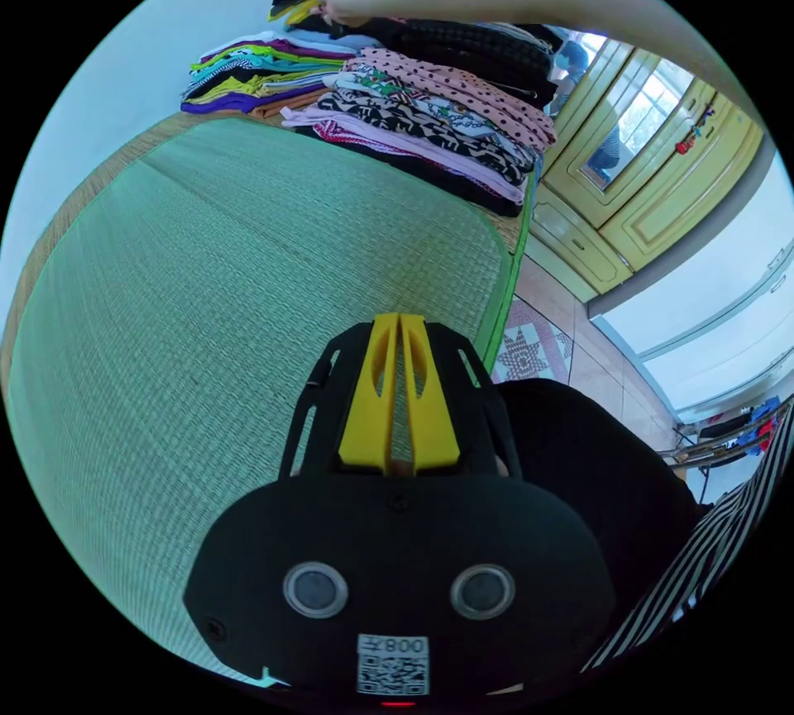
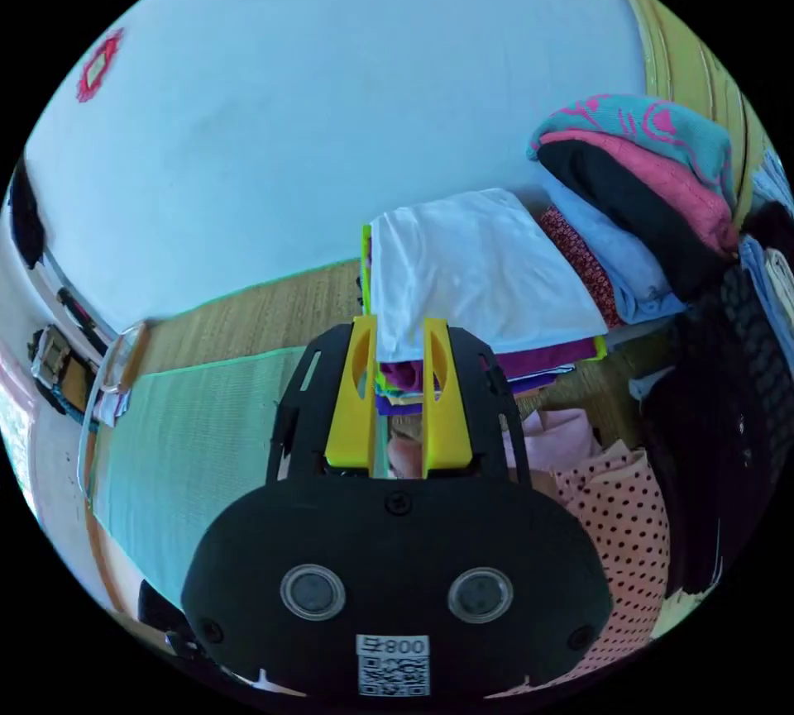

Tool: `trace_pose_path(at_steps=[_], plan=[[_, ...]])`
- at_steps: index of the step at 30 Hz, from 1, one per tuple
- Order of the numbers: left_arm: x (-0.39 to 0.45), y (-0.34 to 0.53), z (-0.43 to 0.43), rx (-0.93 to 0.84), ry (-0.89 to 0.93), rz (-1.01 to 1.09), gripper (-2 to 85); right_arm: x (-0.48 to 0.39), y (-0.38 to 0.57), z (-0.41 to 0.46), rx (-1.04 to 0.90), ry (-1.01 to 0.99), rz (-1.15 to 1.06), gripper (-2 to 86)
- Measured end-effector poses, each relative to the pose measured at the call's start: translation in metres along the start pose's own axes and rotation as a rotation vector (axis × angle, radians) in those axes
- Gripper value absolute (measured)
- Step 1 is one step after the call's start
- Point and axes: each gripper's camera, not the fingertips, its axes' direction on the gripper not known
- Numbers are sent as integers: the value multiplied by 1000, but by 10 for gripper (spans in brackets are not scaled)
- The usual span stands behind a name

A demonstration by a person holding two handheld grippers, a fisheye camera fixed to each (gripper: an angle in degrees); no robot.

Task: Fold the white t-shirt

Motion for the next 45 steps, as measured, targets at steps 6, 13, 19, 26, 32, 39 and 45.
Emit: trace_pose_path(at_steps=[6,13,19,26,32,39,45], plan=[[-14,28,-32,3,11,-4,3,-5,-29,45,-104,70,60,56],[-36,59,-73,1,44,-19,2,-7,-37,23,-67,-17,97,17],[-67,92,-129,21,140,-63,1,-25,-29,-33,-8,-233,73,10],[-127,156,-232,193,188,-310,3,-122,47,-112,-66,-505,-148,9],[-176,240,-312,354,338,-546,11,-188,144,-159,-216,-733,-163,11],[-197,340,-366,468,527,-709,46,-241,212,-222,-348,-822,-163,10],[-205,395,-383,443,553,-790,73,-267,249,-284,-370,-824,-173,9]])
